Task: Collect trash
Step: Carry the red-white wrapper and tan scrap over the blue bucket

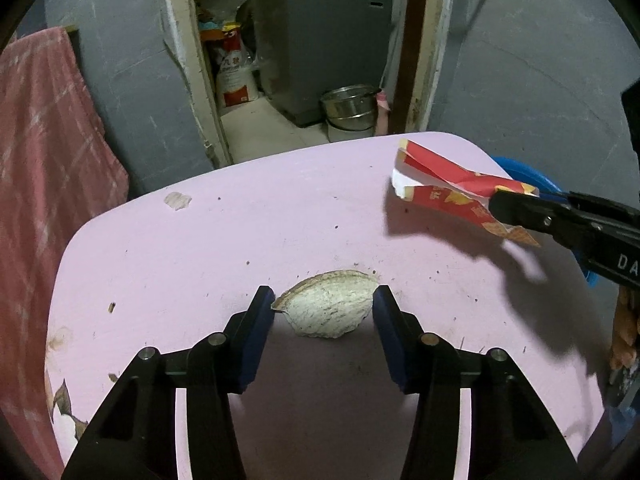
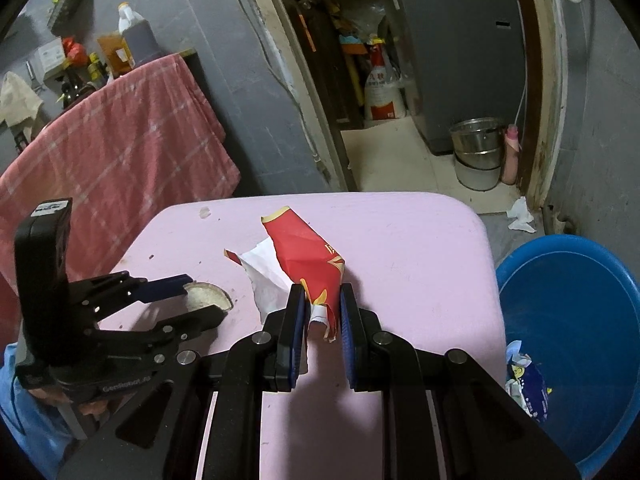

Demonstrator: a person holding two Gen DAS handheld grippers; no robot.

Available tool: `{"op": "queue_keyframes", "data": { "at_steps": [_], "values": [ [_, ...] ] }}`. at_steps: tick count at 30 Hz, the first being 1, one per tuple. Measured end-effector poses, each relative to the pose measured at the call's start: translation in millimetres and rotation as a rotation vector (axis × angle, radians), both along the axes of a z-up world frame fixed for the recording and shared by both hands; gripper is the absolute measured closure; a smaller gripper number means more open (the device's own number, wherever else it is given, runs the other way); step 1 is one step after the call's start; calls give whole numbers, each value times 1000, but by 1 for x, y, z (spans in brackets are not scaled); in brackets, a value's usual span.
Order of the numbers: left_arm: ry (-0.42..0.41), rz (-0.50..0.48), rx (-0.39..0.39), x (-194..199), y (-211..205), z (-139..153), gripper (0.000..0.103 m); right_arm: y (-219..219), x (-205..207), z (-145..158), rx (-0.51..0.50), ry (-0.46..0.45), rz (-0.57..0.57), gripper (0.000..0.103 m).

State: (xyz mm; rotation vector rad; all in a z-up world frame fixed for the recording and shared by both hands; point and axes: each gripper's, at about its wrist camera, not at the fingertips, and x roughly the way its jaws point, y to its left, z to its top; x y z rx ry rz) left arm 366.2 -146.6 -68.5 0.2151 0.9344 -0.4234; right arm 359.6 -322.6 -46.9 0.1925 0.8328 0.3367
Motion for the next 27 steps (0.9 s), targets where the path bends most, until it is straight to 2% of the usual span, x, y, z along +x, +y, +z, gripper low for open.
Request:
{"op": "queue_keyframes", "data": {
  "at_steps": [6,14,19,27],
  "values": [
    [-56,59,-63,-14,7,14,58,-1,-19,11,-15,-66,-40,88],
    [-160,135,-261,-33,16,51,58,-16,-60,42,12,-210,-132,88],
    [-269,143,-379,-48,13,86,58,-29,-87,69,4,-322,-191,88],
    [-410,112,-490,-73,-11,127,58,-54,-128,104,-29,-471,-291,88]
  ]
}}
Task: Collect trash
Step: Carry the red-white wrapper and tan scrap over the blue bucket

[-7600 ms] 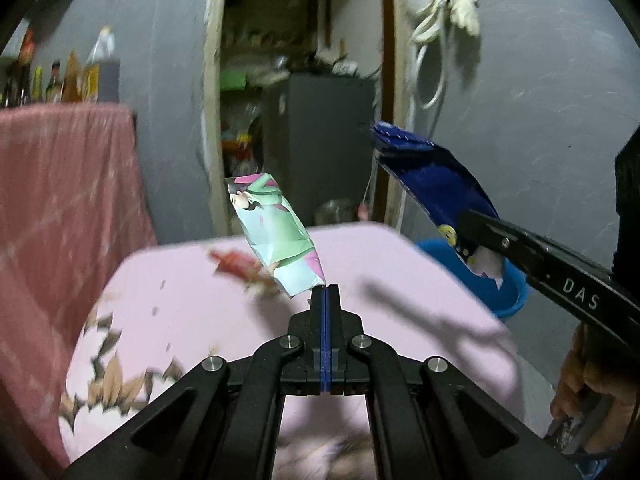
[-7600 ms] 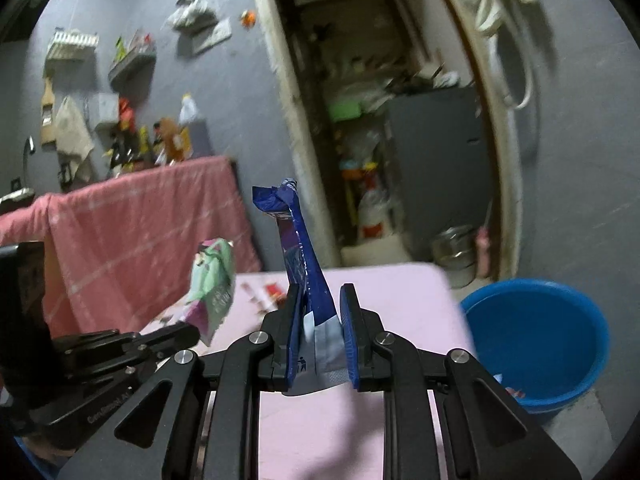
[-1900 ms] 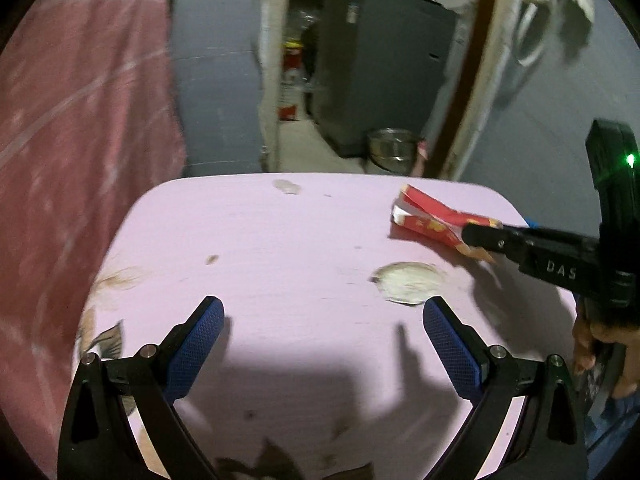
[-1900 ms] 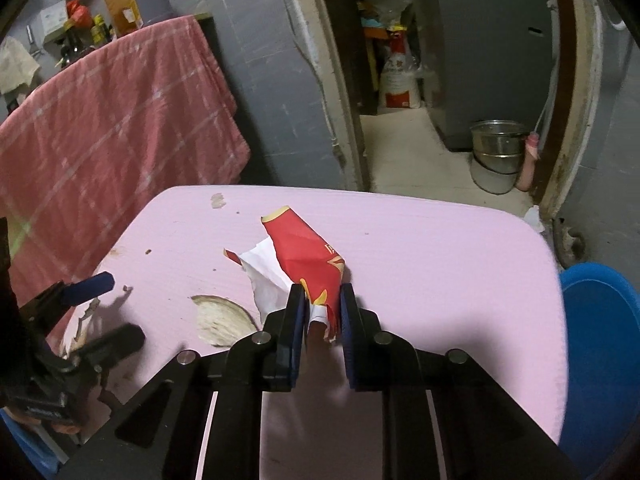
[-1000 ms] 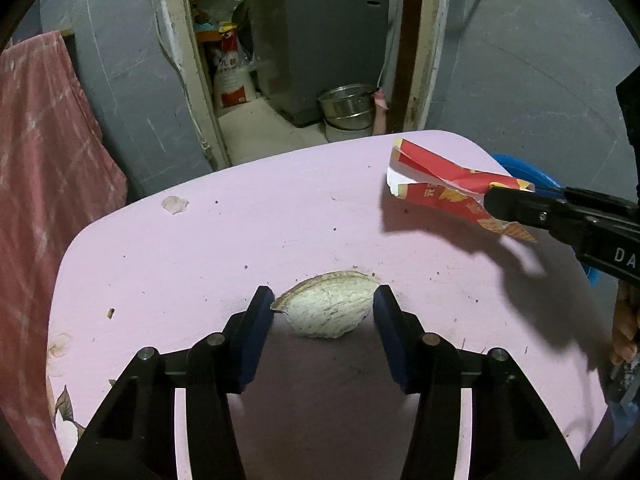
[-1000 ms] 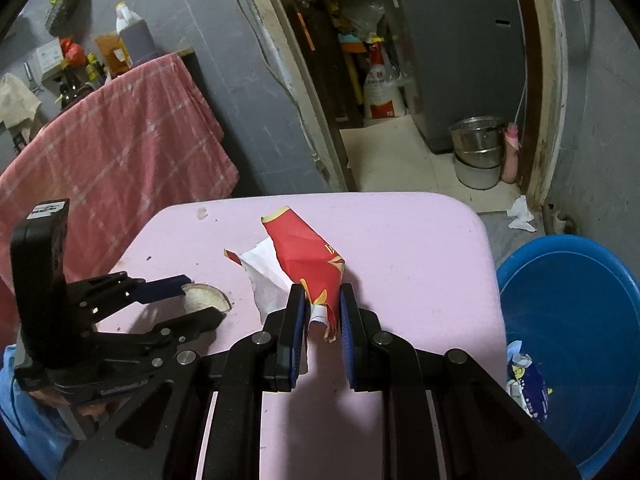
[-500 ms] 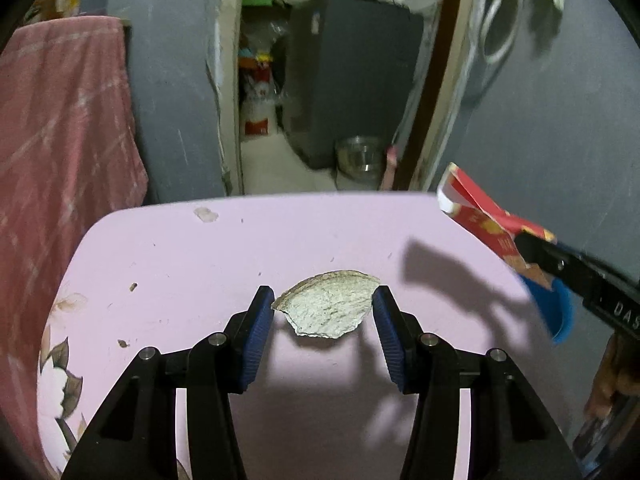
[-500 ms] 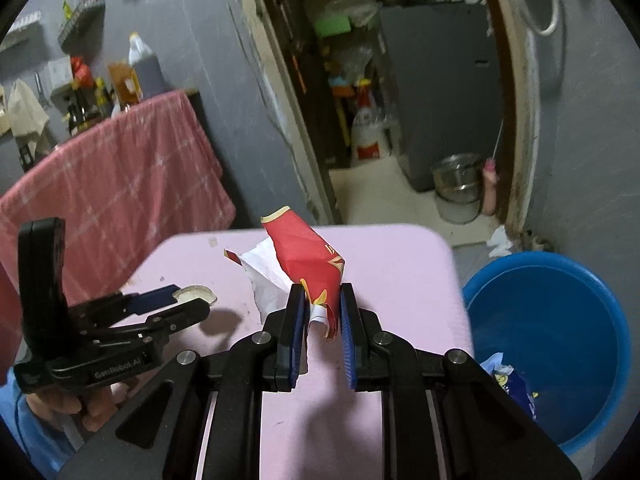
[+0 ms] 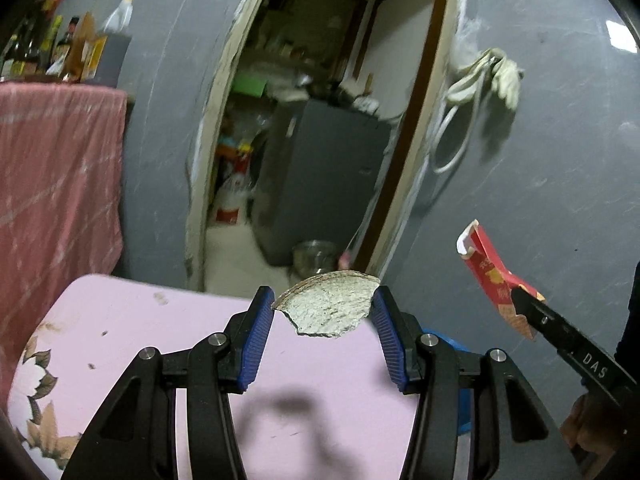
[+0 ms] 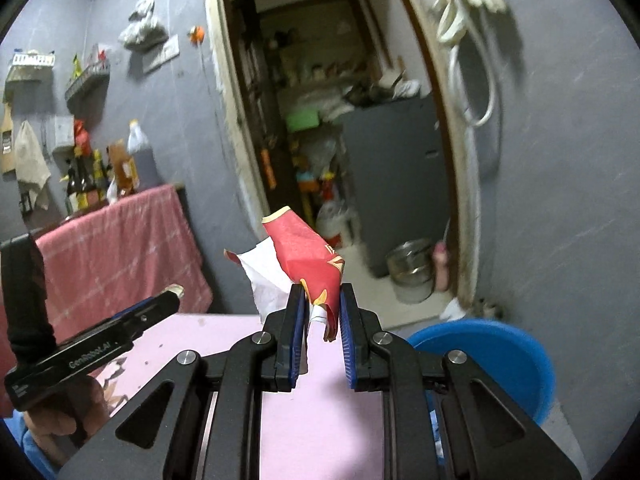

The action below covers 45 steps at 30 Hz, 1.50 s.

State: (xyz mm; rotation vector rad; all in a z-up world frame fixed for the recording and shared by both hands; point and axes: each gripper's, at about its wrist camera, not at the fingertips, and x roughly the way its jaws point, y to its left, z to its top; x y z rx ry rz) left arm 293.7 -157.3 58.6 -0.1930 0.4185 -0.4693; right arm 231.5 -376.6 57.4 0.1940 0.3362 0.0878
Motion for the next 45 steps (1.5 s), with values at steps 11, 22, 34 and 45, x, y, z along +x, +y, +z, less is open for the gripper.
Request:
{"op": "queue_keyframes", "data": {
  "at_steps": [11,22,34,45],
  "values": [
    [-60,-78,-48,-15,-68,9,58,-50,-42,-2,-46,-112,-173,88],
    [-15,-146,25,-4,-151,-19,58,-105,-50,-46,-18,-64,-295,88],
    [184,-182,188,15,-207,-79,58,-147,-29,-97,51,97,-319,88],
    [349,-194,247,30,-229,-120,58,-159,-4,-129,129,226,-298,84]
  ]
}}
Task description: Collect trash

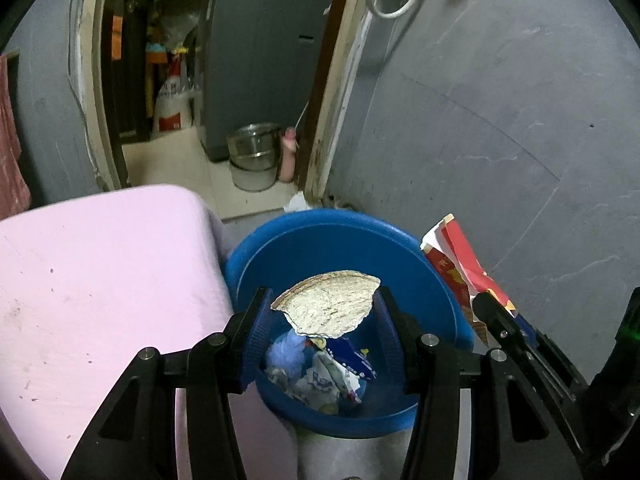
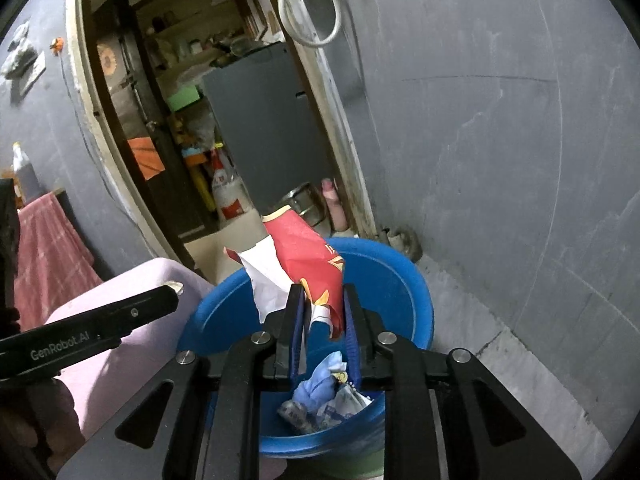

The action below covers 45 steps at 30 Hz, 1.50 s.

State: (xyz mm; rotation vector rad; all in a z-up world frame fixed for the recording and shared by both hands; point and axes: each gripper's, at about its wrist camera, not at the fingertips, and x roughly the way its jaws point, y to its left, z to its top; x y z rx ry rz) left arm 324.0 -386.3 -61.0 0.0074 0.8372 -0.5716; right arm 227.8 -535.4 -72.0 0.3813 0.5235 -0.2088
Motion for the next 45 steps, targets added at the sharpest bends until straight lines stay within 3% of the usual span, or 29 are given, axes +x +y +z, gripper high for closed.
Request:
{"op": "queue_keyframes", "data": {
  "at_steps": [15,25,29,31,32,38,40,42,45],
  "values": [
    [76,-17,21,9,-7,-9,53,1,11,-10,35,55,31,76],
    [38,18,-34,5,3,1,39,2,4,-8,35,36,24,73],
    [12,26,-39,1,9,10,39,5,-4,-1,17,5,12,72],
    [-2,32,-45,-1,12,16,38,6,-7,4,11,-8,8,63],
    [-13,36,-49,-2,15,19,37,7,-10,6,7,-18,6,52],
    [-118,75,-68,-13,35,39,32,13,-17,23,-31,-64,-7,49],
    [-141,85,-70,-15,43,45,27,16,-22,29,-44,-83,-15,45],
    [-163,100,-81,-18,54,50,16,19,-26,34,-50,-101,-15,36],
    [-189,109,-111,-22,70,58,15,25,-36,45,-66,-142,-18,25]
  ]
}}
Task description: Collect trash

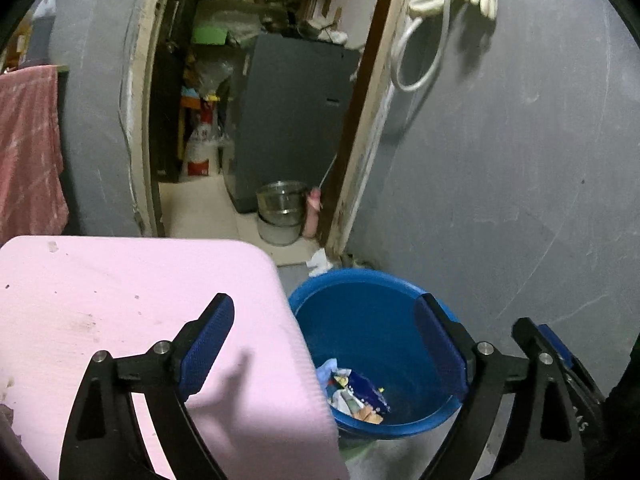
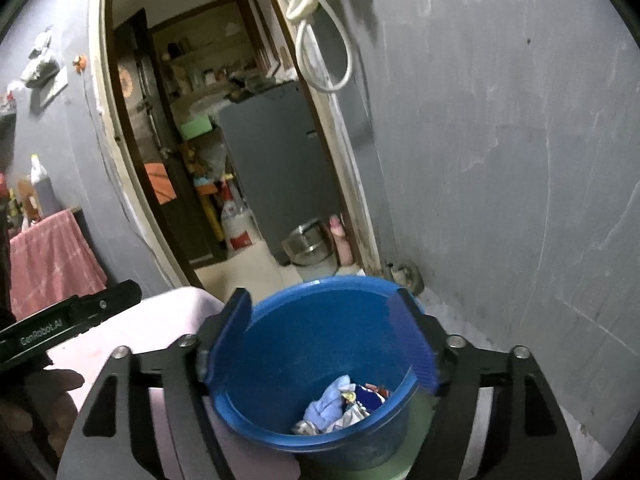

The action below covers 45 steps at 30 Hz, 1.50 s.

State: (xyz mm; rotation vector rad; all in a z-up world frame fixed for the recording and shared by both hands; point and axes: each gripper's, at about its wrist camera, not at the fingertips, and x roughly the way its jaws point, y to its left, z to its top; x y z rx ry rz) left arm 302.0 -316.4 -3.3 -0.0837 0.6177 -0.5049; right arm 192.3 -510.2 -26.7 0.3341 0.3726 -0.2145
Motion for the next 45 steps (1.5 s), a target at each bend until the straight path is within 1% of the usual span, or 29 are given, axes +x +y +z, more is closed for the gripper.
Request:
{"op": "queue_keyframes", "data": {
  "at_steps": [2,4,6,7,9,11,16,23,28,32,34,39,41,45],
  "values": [
    [-19,6,-1,-5,10,6,15,5,-7,7,-13,-25,-6,24],
    [-45,10,-1,-10,18,12,15,12,-13,14,-34,-46,-9,20],
    [-81,22,-4,-17,28,18,7,19,-19,21,-54,-63,-11,12],
    [-95,29,-12,-22,32,20,4,24,-23,26,-60,-75,-8,10],
    [-121,33,-44,-30,44,25,4,30,-29,32,-62,-92,0,2],
    [-130,30,-58,-35,53,31,3,38,-36,38,-64,-106,13,0],
    [-197,45,-83,-53,77,54,3,52,-53,56,-89,-123,28,0],
    [-234,38,-122,-91,110,73,2,79,-87,80,-133,-127,46,0],
    [-259,41,-121,-122,130,78,2,98,-110,94,-164,-132,57,0],
    [-265,48,-102,-142,147,81,2,113,-129,102,-168,-134,77,0],
    [-283,56,-91,-155,156,81,2,118,-137,105,-178,-130,81,0],
    [-291,48,-77,-177,170,80,2,133,-162,111,-222,-101,96,0],
    [-292,40,-66,-187,174,78,2,138,-174,113,-252,-80,97,0],
    [-302,32,-47,-207,179,74,2,143,-196,113,-281,-40,95,0]
  ]
}}
